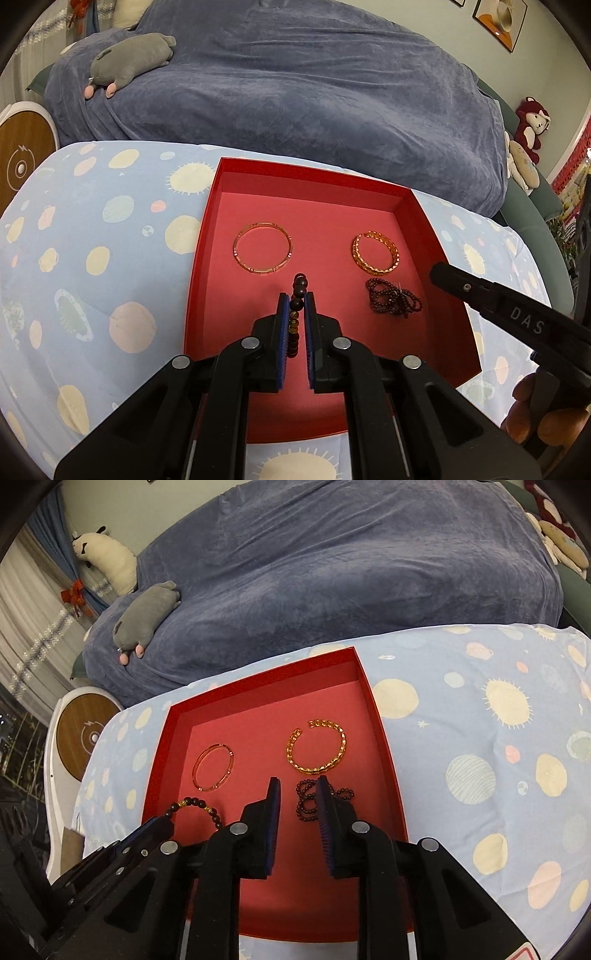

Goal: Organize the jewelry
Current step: 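Carry both bead bracelets into the red box and open both grippers, then withdraw both grippers from the red box toward the remaining jewelry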

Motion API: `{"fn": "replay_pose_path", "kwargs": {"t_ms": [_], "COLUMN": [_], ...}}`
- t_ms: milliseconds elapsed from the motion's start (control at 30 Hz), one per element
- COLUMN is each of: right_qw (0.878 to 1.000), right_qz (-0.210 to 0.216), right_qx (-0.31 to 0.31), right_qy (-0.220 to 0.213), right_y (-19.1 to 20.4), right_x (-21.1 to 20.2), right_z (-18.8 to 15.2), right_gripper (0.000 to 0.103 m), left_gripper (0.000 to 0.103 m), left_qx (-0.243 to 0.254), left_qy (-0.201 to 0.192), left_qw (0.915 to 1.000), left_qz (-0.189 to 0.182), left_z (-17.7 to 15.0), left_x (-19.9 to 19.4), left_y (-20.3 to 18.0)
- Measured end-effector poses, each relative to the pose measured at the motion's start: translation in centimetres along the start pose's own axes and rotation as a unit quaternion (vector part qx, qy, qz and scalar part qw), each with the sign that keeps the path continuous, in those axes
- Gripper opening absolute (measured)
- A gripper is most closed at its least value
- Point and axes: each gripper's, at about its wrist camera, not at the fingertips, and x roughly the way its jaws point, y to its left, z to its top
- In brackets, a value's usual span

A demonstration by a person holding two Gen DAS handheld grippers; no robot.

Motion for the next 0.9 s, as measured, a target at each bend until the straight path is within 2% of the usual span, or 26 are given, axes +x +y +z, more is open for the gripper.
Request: {"fn": "replay_pose_path", "kwargs": {"t_ms": [167,333,400,467,900], "right_qw": [1.000,1.000,1.000,1.000,1.000], "right_qz": [-0.003,-0.003,-0.005,-0.006,-0.011], "right_qx": [0.003,0.005,-0.001,-0.004,-0.016], "right_qy": [0.001,0.004,0.003,0.002,-0.003], "right_y": [-0.9,-1.1,-1.0,-0.9,-0.2], "right_x": [-0.6,-0.9,-1.1,-1.4,-4.9], "right_z": [-1.3,-2.2,-2.4,-2.7,-6.0], "right_gripper": [0.021,0.021,0.021,0.021,0.021], "left_gripper": [0.009,0.030,0.044,0.048,0.048], "left_qx": [-0.015,-0.031,-0.032,-0.035,-0.049], "left_qy": [0.002,-0.006,-0.011,-0.016,-0.022], "left_qw": [0.9999,0.9995,0.9994,0.9991,0.9985], "left_qz": [-0.003,0.005,0.010,0.016,0.013], "left_z": [0.9,1.3,1.4,1.3,-2.0], "left_x": [0.7,0.5,0.2,-0.2,-4.5], "left_y": [0.2,0.5,0.6,0.8,2.3]}}
